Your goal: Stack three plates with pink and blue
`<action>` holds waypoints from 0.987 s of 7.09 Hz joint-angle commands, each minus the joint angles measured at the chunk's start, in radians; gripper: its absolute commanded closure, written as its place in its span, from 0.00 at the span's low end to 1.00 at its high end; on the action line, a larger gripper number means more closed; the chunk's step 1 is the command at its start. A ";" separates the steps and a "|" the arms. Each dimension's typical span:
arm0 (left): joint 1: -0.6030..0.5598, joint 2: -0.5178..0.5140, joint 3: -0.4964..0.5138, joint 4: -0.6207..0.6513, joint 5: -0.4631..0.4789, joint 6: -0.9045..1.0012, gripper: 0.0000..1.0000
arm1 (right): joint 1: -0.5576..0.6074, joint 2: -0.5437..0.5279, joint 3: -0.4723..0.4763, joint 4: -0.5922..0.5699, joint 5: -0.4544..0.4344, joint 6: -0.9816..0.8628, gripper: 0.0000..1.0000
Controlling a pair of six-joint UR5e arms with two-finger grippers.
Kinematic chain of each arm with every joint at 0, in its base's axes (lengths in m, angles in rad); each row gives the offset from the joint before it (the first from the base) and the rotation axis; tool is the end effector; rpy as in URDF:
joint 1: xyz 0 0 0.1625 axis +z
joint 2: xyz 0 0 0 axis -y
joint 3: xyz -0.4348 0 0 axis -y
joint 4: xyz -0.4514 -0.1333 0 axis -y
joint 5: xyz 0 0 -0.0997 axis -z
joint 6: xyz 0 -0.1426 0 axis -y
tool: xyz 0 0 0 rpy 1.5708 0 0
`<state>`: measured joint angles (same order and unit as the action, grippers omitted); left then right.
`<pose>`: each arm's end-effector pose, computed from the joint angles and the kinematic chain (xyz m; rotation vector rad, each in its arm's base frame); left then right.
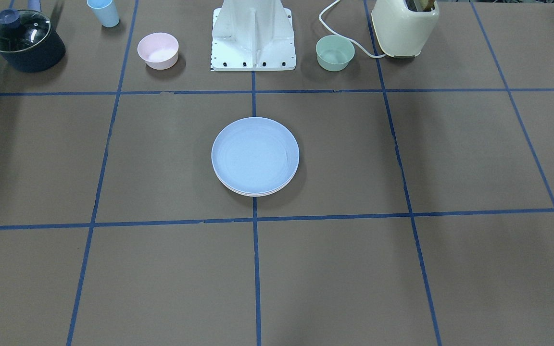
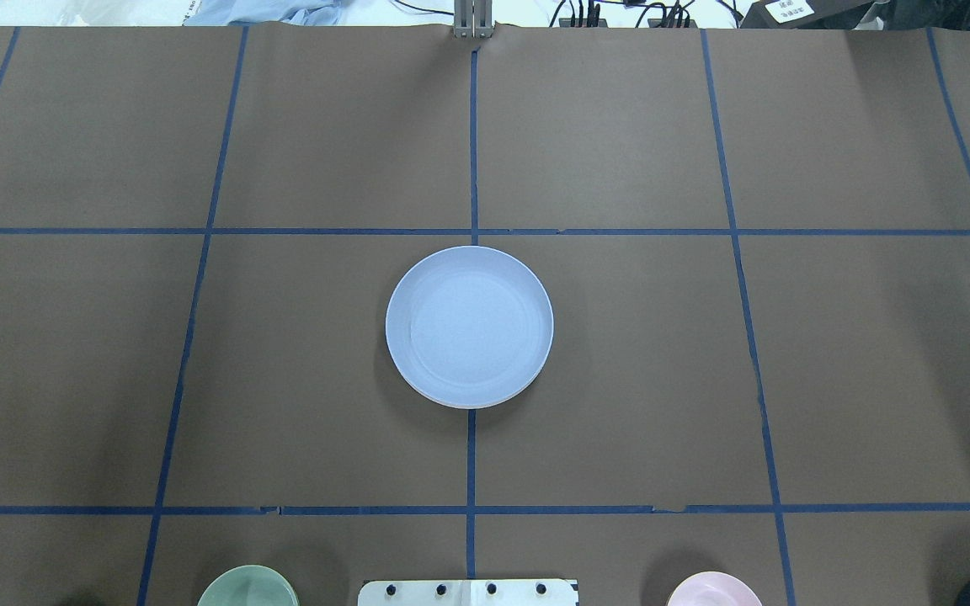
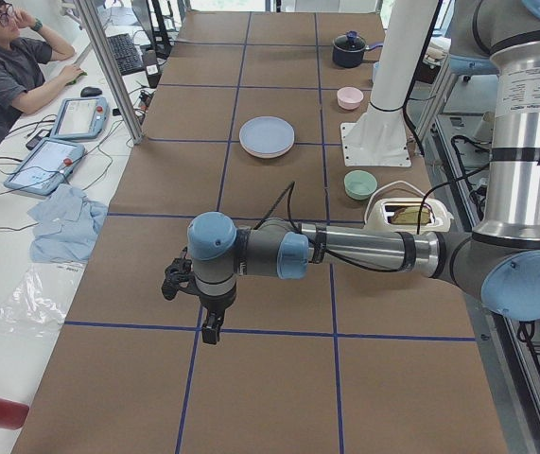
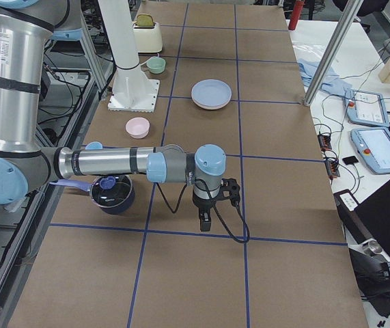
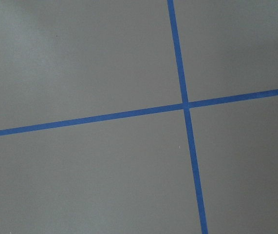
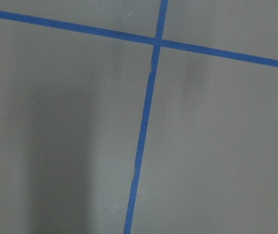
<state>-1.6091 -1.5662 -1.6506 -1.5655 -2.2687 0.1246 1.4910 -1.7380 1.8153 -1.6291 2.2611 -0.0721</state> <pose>-0.0629 -0.5532 0.6654 0.1236 0.6902 0.1071 0.0041 -0.4813 0.6644 0.0156 -0.6910 -0.1524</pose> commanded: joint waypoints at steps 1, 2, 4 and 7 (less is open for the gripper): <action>0.000 0.000 0.000 0.001 0.002 0.001 0.00 | 0.000 0.000 -0.002 0.002 0.000 0.000 0.00; 0.000 0.000 -0.001 0.001 0.002 0.003 0.00 | 0.000 0.000 -0.002 0.002 0.000 0.000 0.00; 0.000 0.000 0.000 0.001 0.002 0.003 0.00 | 0.000 0.000 -0.011 0.014 0.000 0.000 0.00; 0.000 0.000 0.000 0.001 0.000 0.004 0.00 | 0.000 0.000 -0.014 0.014 0.000 0.000 0.00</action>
<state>-1.6091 -1.5662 -1.6506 -1.5647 -2.2675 0.1283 1.4910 -1.7375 1.8010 -1.6157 2.2611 -0.0717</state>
